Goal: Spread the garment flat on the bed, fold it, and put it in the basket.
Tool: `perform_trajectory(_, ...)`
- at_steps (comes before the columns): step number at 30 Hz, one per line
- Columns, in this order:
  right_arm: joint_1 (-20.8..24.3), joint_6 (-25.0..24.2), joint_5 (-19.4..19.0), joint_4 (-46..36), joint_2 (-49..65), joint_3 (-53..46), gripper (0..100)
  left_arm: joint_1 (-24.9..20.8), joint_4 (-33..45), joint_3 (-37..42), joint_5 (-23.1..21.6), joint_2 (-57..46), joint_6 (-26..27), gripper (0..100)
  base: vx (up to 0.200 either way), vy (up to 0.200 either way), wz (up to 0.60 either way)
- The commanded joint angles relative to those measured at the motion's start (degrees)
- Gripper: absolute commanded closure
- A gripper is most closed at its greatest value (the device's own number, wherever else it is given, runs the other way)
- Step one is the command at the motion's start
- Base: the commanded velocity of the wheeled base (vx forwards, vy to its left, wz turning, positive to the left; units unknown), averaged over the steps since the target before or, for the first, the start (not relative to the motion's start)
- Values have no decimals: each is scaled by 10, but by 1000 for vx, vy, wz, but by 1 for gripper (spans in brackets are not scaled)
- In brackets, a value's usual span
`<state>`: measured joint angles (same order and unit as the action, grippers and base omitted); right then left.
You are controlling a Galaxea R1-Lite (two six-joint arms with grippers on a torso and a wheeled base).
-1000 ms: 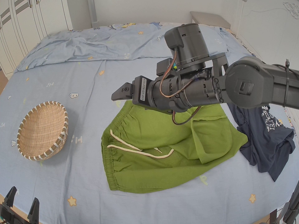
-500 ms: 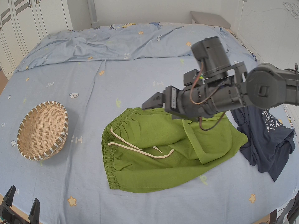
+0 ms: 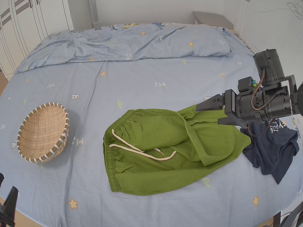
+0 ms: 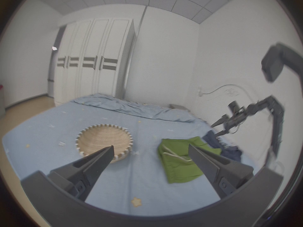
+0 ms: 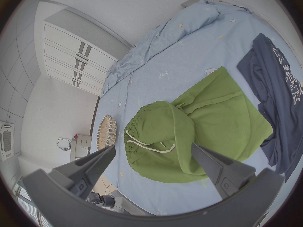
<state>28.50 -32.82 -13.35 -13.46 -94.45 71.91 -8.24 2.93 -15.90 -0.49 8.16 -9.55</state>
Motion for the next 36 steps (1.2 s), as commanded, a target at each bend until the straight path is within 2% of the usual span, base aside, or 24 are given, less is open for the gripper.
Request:
perform_trajectory(1, -50, 1, -15, 65, 114, -140, 0, -264, 70, -128, -13, 268, -111, 0, 0, 0, 0)
perform_trajectory(3, -51, -1, -16, 79, 129, -161, 0, -274, 37, -108, -17, 293, -115, 0, 0, 0, 0)
perform_trajectory(6, -59, 3, -20, 108, 147, -201, 0, -271, -51, -73, -55, 362, -119, 0, 0, 0, 0)
perform_trajectory(8, -71, 7, -21, 142, 154, -226, 0, -231, -144, -59, -101, 454, -154, 0, 0, 0, 0)
perform_trajectory(9, -72, 8, -21, 146, 154, -229, 0, -223, -153, -58, -105, 466, -160, 0, 0, 0, 0)
perform_trajectory(10, -78, 12, -21, 164, 155, -237, 0, -167, -219, -59, -130, 542, -181, 0, 0, 0, 0)
perform_trajectory(13, -86, 24, -19, 168, 155, -239, 0, -107, -322, -53, -160, 671, -181, 0, 0, 0, 0)
perform_trajectory(17, -90, 30, -19, 166, 155, -245, 0, -83, -409, -25, -177, 773, -177, 0, 0, 0, 0)
perform_trajectory(19, -101, 30, -19, 168, 154, -245, 0, -86, -430, 5, -186, 792, -166, 0, 0, 0, 0)
perform_trajectory(23, -112, 35, -20, 170, 152, -245, 0, -80, -448, 37, -250, 834, -137, 0, 0, 0, 0)
perform_trajectory(24, -112, 35, -20, 170, 152, -245, 0, -74, -456, 41, -282, 874, -115, 0, 0, 0, 0)
perform_trajectory(25, -113, 35, -20, 170, 152, -245, 0, -63, -462, 43, -291, 892, -102, 0, 0, 0, 0)
perform_trajectory(27, -113, 35, -20, 170, 153, -246, 0, -32, -479, 49, -301, 923, -75, 0, 0, 0, 0)
perform_trajectory(31, -113, 35, -20, 170, 151, -246, 0, 0, -519, 62, -319, 943, -41, 0, 0, 0, 0)
perform_trajectory(36, -113, 34, -20, 170, 151, -247, 0, 2, -539, 67, -342, 944, -41, 0, 0, 0, 0)
